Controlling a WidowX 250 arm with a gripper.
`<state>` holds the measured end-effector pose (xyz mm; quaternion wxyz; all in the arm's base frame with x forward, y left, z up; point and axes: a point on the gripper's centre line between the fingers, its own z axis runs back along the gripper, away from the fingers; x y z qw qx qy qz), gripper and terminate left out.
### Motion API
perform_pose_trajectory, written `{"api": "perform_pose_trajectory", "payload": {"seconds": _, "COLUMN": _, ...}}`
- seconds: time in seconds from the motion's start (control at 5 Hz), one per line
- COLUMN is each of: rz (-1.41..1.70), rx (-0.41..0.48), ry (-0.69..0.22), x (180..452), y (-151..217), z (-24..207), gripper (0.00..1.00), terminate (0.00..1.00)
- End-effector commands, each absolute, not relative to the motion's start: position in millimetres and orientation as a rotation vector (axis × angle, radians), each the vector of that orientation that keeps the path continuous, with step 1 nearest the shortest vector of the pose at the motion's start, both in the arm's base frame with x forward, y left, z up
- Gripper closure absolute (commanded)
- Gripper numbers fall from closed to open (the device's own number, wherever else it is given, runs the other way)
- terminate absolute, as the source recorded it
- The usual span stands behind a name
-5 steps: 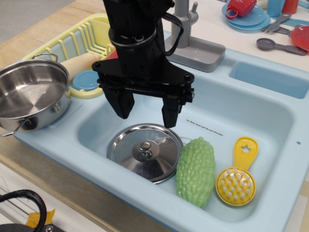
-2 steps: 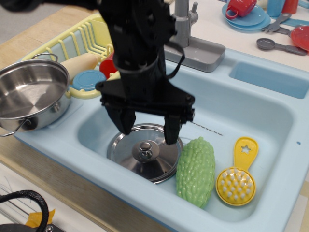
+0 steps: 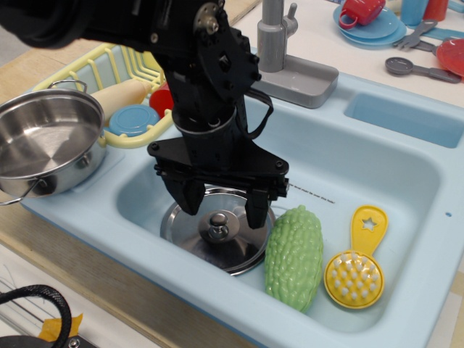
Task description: Put lid on pot or pan
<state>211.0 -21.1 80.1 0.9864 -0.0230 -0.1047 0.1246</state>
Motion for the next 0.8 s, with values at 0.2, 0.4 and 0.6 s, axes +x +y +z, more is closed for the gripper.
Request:
{"api": "perform_pose_trajectory", "payload": {"seconds": 0.2, "rz": 0.263, "rx": -0.059, "ry": -0.194, "x": 216, "y": -15, "z": 74, "gripper": 0.0, "terminate": 0.0}}
{"api": "perform_pose_trajectory", "payload": {"seconds": 0.4, "rz": 0.267, "rx": -0.069, "ry": -0.171, "x": 218, "y": -13, "z": 71, "gripper": 0.0, "terminate": 0.0}}
{"api": "perform_pose_trajectory", "payload": {"seconds": 0.6, "rz": 0.283, "rx": -0.091, "ry": -0.12, "x": 219, "y": -12, "z": 66, "gripper": 0.0, "terminate": 0.0}}
